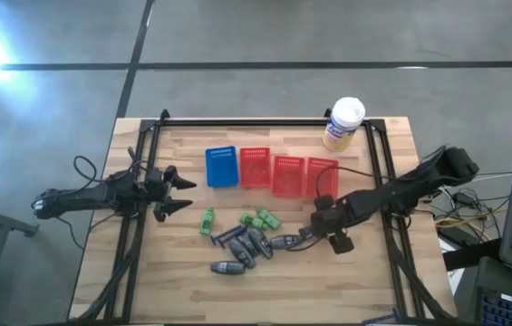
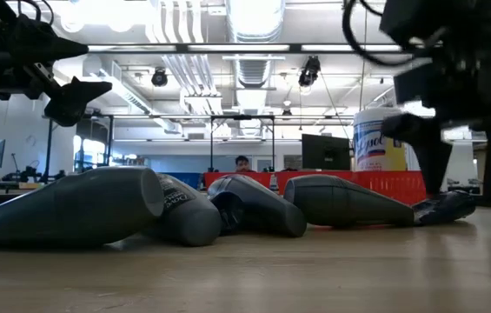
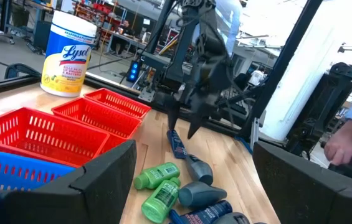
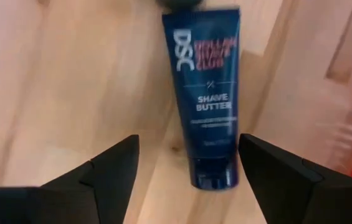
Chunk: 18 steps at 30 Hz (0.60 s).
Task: Pick & Place Travel size toiletries
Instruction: Put the dark blue shave cream into the right red bin
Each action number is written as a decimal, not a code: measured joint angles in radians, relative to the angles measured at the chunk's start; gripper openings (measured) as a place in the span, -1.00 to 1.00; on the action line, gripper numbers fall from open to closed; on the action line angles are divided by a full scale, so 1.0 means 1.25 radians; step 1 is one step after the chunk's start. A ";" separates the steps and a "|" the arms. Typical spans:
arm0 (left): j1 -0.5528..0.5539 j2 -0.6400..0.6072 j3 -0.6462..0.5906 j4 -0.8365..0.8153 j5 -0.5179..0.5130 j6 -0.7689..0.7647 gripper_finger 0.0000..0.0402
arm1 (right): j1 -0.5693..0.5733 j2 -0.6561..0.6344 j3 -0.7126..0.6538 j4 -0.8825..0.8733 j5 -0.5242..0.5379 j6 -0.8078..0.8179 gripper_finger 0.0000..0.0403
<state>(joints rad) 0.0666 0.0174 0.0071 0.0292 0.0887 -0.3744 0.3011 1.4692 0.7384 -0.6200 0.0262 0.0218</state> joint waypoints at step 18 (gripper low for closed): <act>0.000 0.000 0.000 0.000 0.000 0.000 0.62 | -0.011 -0.126 0.016 -0.068 -0.008 0.470 -0.42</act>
<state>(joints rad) 0.0664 0.0177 0.0074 0.0292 0.0887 -0.3743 0.2878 1.3123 0.7586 -0.7053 0.0164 0.6099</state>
